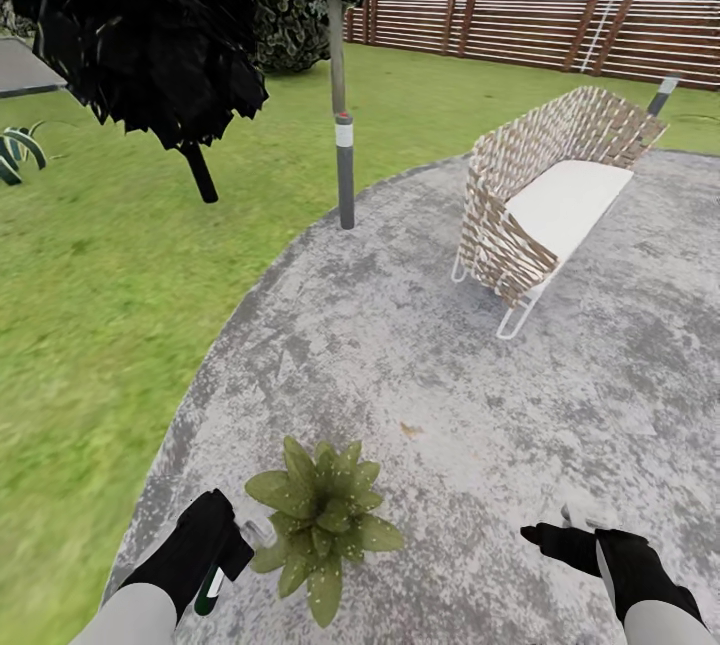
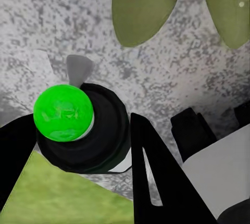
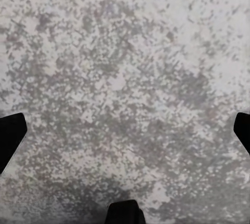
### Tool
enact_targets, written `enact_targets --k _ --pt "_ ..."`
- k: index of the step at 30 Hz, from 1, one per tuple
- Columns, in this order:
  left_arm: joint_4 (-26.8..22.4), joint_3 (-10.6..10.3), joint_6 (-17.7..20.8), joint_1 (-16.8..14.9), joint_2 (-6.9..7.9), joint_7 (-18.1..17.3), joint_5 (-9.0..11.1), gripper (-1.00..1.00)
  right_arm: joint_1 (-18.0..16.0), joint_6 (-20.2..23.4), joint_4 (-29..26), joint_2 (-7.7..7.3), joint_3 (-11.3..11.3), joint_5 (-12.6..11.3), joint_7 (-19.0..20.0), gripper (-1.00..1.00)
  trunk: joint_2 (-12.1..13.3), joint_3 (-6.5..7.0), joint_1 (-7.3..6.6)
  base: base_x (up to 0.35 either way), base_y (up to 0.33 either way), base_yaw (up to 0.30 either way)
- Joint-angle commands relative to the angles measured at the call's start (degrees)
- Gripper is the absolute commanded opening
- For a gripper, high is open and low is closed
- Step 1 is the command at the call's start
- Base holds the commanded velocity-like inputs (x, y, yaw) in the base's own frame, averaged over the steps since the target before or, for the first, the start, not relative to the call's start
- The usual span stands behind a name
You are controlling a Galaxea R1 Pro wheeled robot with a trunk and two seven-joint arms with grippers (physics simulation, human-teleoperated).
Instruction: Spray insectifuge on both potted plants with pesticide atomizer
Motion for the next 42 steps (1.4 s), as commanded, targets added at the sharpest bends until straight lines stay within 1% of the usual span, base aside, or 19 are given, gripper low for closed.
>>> enact_targets --k 1,8,20,25,33,42 --pt "-0.08 0.32 0.00 -0.04 -0.07 -0.56 -0.59 -1.00 -0.07 0.17 -0.11 0.05 -0.39 0.60 0.56 1.00 -0.02 -0.04 -0.01 0.000 0.309 -0.051" --pt "-0.08 0.32 -0.09 -0.06 -0.07 -0.61 -0.51 -1.00 -0.07 0.18 -0.20 0.16 -0.39 0.59 0.74 1.00 -0.02 -0.04 -0.01 0.000 0.312 -0.010" --pt "-0.08 0.32 -0.09 -0.05 -0.16 -0.58 -0.51 -1.00 -0.07 0.20 -0.22 0.12 -0.39 0.55 0.65 1.00 -0.02 -0.04 -0.01 0.000 0.017 -0.258" --pt "-0.15 0.46 -0.09 -0.06 -0.16 -0.56 -0.49 -1.00 -0.07 0.21 -0.22 0.14 -0.39 0.55 0.65 1.00 -0.02 -0.04 -0.01 -0.149 0.108 -0.047" --pt "-0.25 0.50 -0.09 -0.08 -0.16 -0.57 -0.42 -1.00 -0.07 0.19 -0.22 0.14 -0.39 0.55 0.65 1.00 -0.02 -0.04 -0.01 -0.084 0.260 -0.032" --pt "-0.25 0.50 -0.09 -0.08 -0.16 -0.57 -0.42 -1.00 -0.07 0.18 -0.22 0.14 -0.39 0.53 0.65 1.00 -0.02 -0.04 -0.01 -0.001 0.303 -0.214"
